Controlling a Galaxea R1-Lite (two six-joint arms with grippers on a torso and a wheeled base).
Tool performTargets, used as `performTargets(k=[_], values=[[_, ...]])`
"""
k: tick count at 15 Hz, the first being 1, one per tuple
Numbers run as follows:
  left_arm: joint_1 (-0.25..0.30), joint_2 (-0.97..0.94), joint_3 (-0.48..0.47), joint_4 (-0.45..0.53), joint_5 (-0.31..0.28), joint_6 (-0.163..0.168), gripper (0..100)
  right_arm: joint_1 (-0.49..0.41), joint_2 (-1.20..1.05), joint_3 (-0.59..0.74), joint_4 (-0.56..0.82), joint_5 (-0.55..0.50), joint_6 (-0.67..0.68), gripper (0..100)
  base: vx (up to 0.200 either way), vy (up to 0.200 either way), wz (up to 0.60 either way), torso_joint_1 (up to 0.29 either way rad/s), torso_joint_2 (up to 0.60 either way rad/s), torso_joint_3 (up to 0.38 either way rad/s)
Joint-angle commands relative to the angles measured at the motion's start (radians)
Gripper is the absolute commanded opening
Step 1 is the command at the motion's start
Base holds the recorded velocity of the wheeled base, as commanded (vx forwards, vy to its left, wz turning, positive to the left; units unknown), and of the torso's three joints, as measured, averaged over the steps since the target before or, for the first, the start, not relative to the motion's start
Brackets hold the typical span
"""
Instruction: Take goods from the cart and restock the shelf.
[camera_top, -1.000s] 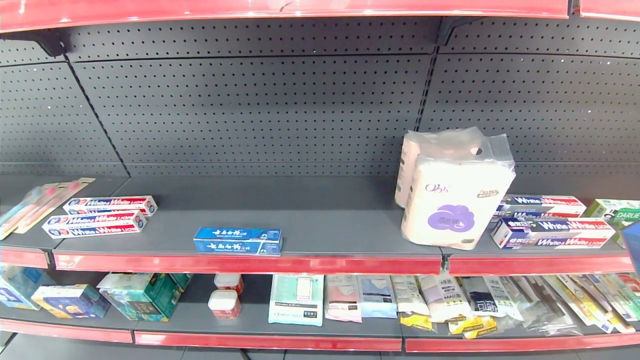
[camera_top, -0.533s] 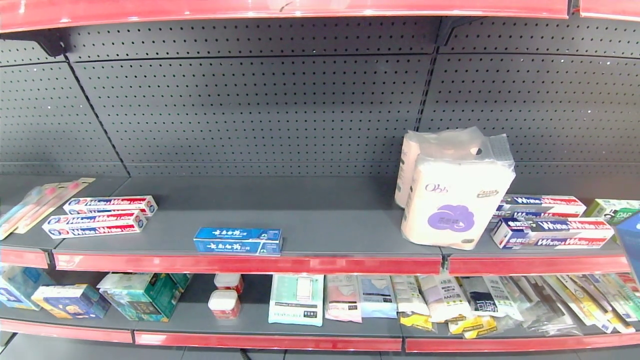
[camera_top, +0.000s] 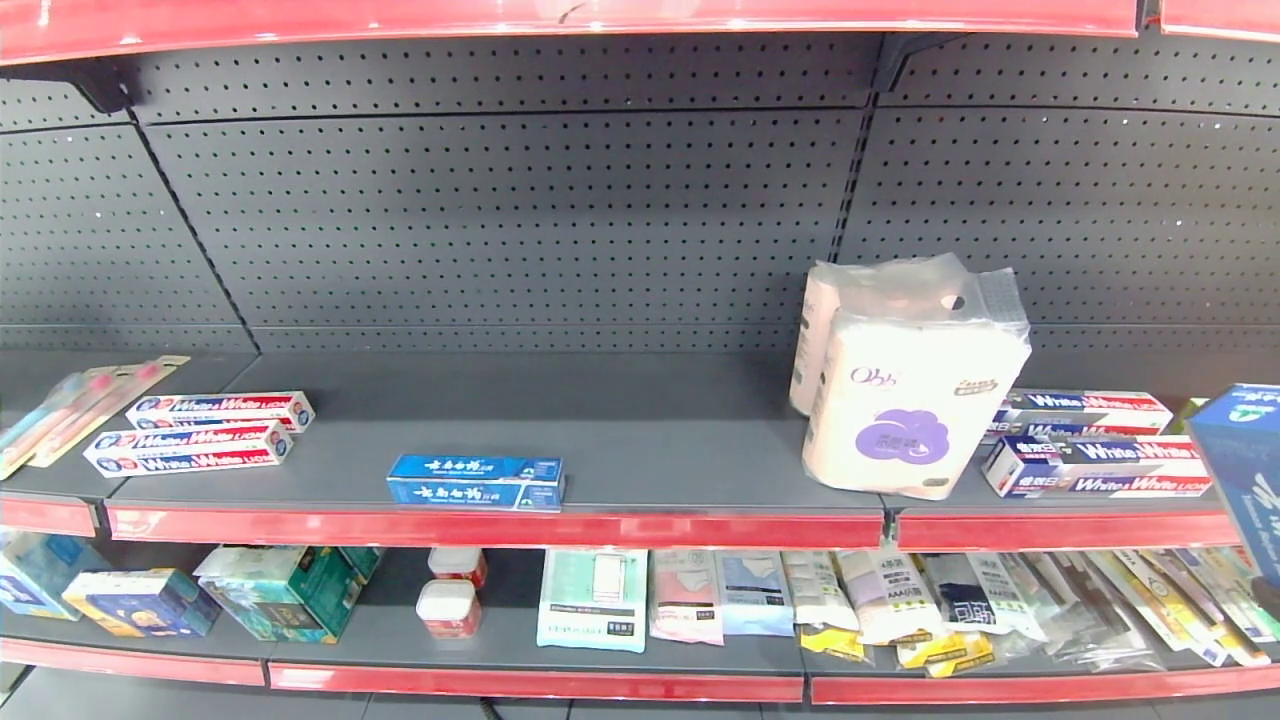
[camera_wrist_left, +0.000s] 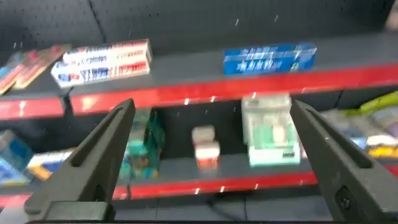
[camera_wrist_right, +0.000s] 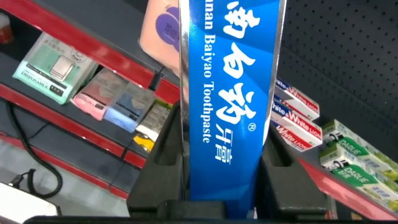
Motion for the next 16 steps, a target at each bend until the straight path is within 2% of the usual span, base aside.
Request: performTargets(k=[1,2,4,7,11,14,16], values=[[-0.001,0.002,0.026,-0.014,-0.020,-0.004,100,0.022,0.043,-0.021,-0.001,0.000,0.001,0,0.000,0.000,0.00,0.000,0.00,0.000],[-0.001,0.002,0.028,-0.014,-0.023,-0.009,100,0.034,0.046,-0.021,-0.001,0.000,0.002,0,0.000,0.000,0.00,0.000,0.00,0.000],[-0.001,0.002,0.028,-0.014,-0.025,-0.043,100,0.054,0.049,-0.014,0.000,0.000,0.004,0,0.000,0.000,0.60,0.002,0.00,0.002],[-0.001,0.002,0.032,-0.015,-0.025,-0.046,100,0.056,0.063,-0.011,0.000,0.000,0.007,0,0.000,0.000,0.60,0.001,0.00,0.001],[-0.001,0.002,0.034,-0.015,-0.065,-0.047,100,0.056,0.067,-0.012,-0.001,0.000,0.007,0,0.000,0.000,0.60,0.008,0.00,0.004],[-0.001,0.002,0.034,-0.015,-0.065,-0.047,100,0.054,0.067,-0.009,0.000,-0.001,0.007,0,0.000,0.000,0.60,0.007,0.00,0.004],[-0.001,0.002,0.034,-0.015,-0.066,-0.047,100,0.056,0.077,-0.025,-0.001,0.002,0.012,0,0.000,0.000,0.00,0.000,0.00,0.000]])
